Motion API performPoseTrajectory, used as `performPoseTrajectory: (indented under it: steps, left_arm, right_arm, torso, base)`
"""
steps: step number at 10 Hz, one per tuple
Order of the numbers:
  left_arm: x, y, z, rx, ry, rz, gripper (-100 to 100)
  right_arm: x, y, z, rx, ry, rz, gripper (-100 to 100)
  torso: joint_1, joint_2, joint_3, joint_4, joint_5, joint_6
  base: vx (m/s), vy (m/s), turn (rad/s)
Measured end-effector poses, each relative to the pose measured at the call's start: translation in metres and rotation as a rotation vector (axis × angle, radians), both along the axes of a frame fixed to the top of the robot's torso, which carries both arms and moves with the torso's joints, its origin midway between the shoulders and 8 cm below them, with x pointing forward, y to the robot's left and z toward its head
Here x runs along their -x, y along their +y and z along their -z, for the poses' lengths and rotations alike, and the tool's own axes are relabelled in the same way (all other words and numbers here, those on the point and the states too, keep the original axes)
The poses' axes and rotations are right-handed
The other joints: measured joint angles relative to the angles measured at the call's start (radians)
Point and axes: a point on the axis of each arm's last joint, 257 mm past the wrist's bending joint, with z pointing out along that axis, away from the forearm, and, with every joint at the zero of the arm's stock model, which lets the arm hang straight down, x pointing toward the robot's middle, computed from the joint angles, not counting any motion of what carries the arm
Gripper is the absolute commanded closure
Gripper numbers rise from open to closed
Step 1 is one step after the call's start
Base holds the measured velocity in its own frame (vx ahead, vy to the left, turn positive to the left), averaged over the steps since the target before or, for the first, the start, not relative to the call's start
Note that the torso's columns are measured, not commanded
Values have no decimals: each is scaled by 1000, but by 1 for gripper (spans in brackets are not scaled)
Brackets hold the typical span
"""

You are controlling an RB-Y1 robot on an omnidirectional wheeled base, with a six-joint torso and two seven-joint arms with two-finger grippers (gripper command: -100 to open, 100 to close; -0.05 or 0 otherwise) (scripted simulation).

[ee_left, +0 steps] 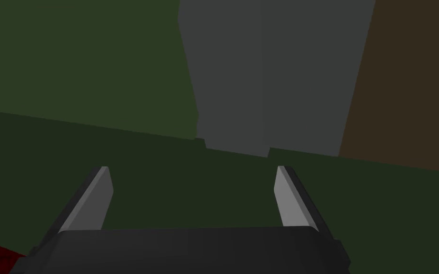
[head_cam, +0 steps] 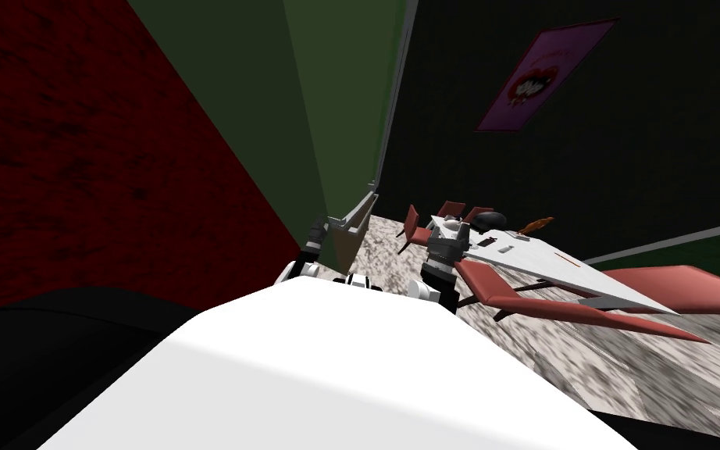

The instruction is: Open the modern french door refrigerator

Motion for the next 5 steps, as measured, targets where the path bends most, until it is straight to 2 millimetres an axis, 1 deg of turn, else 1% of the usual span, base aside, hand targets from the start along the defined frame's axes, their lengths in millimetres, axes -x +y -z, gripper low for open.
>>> performPoseTrajectory:
  steps: [1, 3, 5]
  left_arm:
    - [-1, 0, 8, -2, 23, 3, -100]
    - [-7, -8, 24, -2, 59, 14, -100]
    - [-10, -8, 31, -6, 86, 18, -100]
  right_arm:
    - [0, 0, 0, 0, 0, 0, 0]
    - [0, 0, 0, 0, 0, 0, 0]
    - [0, 0, 0, 0, 0, 0, 0]
  torso:
    - [1, -1, -1, 0, 0, 0]
    - [8, -8, -5, -3, 3, -2]
    - [13, -11, -6, -3, 4, -2]
  base:
    - [-12, -51, -44]
    - [-16, -48, -38]
    - [-5, -28, -35]
